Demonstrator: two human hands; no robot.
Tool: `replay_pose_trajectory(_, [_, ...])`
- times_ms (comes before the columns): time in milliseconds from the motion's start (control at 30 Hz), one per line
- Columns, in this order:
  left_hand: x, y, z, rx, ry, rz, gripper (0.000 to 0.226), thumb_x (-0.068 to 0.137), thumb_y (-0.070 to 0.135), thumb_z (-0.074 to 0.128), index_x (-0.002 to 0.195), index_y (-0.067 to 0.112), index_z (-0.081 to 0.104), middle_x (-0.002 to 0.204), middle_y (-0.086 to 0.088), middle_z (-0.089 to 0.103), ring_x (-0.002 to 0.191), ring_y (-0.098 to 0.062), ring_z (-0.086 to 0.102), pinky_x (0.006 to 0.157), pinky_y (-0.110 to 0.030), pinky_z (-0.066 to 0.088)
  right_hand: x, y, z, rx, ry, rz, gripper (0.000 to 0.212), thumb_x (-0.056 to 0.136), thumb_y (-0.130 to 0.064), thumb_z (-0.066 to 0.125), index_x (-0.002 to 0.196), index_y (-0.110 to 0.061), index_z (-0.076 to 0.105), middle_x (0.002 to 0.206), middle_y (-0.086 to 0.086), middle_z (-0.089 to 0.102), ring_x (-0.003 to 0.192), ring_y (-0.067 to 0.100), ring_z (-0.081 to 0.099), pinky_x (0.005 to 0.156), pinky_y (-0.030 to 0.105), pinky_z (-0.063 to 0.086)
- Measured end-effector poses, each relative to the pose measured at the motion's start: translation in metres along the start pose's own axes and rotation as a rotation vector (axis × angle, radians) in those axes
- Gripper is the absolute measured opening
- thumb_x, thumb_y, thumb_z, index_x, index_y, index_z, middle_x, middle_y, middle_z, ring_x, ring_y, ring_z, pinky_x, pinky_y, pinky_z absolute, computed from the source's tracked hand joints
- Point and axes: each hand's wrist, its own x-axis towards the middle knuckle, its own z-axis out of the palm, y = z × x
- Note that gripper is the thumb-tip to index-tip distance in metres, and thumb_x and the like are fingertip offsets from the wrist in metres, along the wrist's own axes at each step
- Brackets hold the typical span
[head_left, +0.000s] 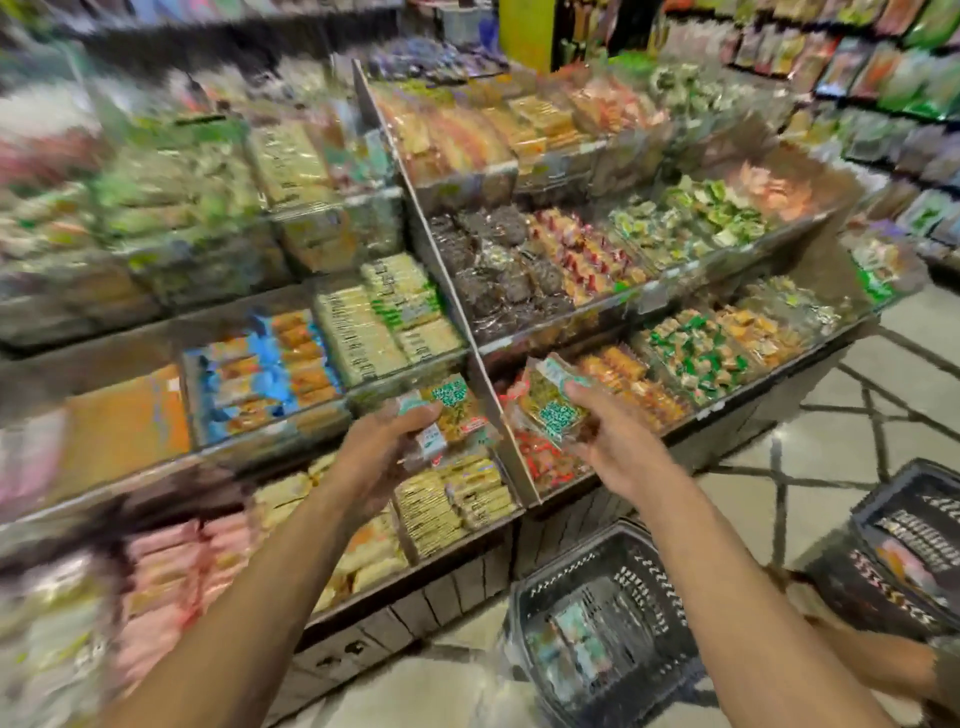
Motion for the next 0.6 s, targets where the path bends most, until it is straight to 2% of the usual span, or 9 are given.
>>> replay_pose_trajectory(100, [-0.024, 0.014, -0.066, -0.065, 0.111, 0.038, 0.104, 0.045, 0.048, 0.105, 0.135, 0.009, 0.068, 0.112, -0.009, 0.062, 0.102, -0.029, 0.055, 0.084, -0.044, 0.052, 0.001, 0.016, 0.067, -0.045, -0.075, 0.03, 0.028, 0.097, -0.017, 0.069, 0.124, -0.009, 0.069, 0.098, 0.006, 0.078, 0.081, 0.016, 0.075, 0.068, 0.034, 0.062])
replay_pose_trajectory(200, [-0.059, 0.025, -0.126, -0.126, 0.181, 0.086, 0.082, 0.054, 0.042, 0.103, 0.123, 0.009, 0.074, 0.119, -0.009, 0.064, 0.106, -0.031, 0.057, 0.098, -0.049, 0.057, -0.007, 0.039, 0.133, -0.09, -0.162, 0.073, 0.025, 0.095, -0.018, 0.071, 0.119, -0.009, 0.071, 0.097, 0.009, 0.078, 0.078, 0.016, 0.075, 0.063, 0.033, 0.062])
replay_pose_trajectory(300, [-0.102, 0.03, -0.181, -0.115, 0.245, 0.13, 0.067, 0.068, 0.034, 0.093, 0.123, 0.003, 0.069, 0.122, -0.016, 0.074, 0.109, -0.036, 0.069, 0.097, -0.052, 0.057, -0.022, 0.067, 0.195, -0.103, -0.234, 0.118, 0.02, 0.095, -0.017, 0.072, 0.113, -0.007, 0.07, 0.099, 0.013, 0.076, 0.075, 0.017, 0.074, 0.054, 0.026, 0.057])
replay_pose_trajectory(400, [-0.144, 0.029, -0.241, -0.164, 0.311, 0.145, 0.042, 0.082, 0.022, 0.085, 0.117, 0.004, 0.067, 0.115, -0.018, 0.075, 0.098, -0.03, 0.073, 0.089, -0.047, 0.058, -0.04, 0.1, 0.255, -0.133, -0.311, 0.175, 0.019, 0.097, -0.017, 0.07, 0.114, -0.009, 0.069, 0.092, 0.009, 0.078, 0.073, 0.015, 0.074, 0.055, 0.026, 0.058])
replay_pose_trajectory(467, [-0.17, 0.027, -0.276, -0.189, 0.361, 0.155, 0.05, 0.077, 0.023, 0.088, 0.118, 0.003, 0.067, 0.117, -0.02, 0.075, 0.099, -0.03, 0.072, 0.091, -0.047, 0.057, -0.053, 0.122, 0.291, -0.158, -0.353, 0.195, 0.018, 0.098, -0.017, 0.069, 0.114, -0.008, 0.069, 0.091, 0.01, 0.076, 0.069, 0.015, 0.073, 0.054, 0.026, 0.058])
replay_pose_trajectory(567, [-0.201, 0.024, -0.323, -0.247, 0.426, 0.181, 0.056, 0.07, 0.024, 0.086, 0.117, -0.002, 0.068, 0.114, -0.022, 0.075, 0.092, -0.03, 0.073, 0.074, -0.036, 0.062, -0.067, 0.154, 0.338, -0.187, -0.393, 0.228, 0.015, 0.099, -0.017, 0.069, 0.112, -0.01, 0.068, 0.085, 0.007, 0.075, 0.061, 0.012, 0.072, 0.051, 0.025, 0.057])
replay_pose_trajectory(600, [-0.21, 0.022, -0.336, -0.268, 0.456, 0.183, 0.059, 0.07, 0.024, 0.088, 0.118, -0.003, 0.068, 0.117, -0.023, 0.074, 0.095, -0.032, 0.074, 0.075, -0.037, 0.062, -0.072, 0.163, 0.352, -0.198, -0.412, 0.243, 0.016, 0.099, -0.018, 0.07, 0.113, -0.01, 0.068, 0.087, 0.007, 0.075, 0.062, 0.012, 0.072, 0.051, 0.025, 0.057])
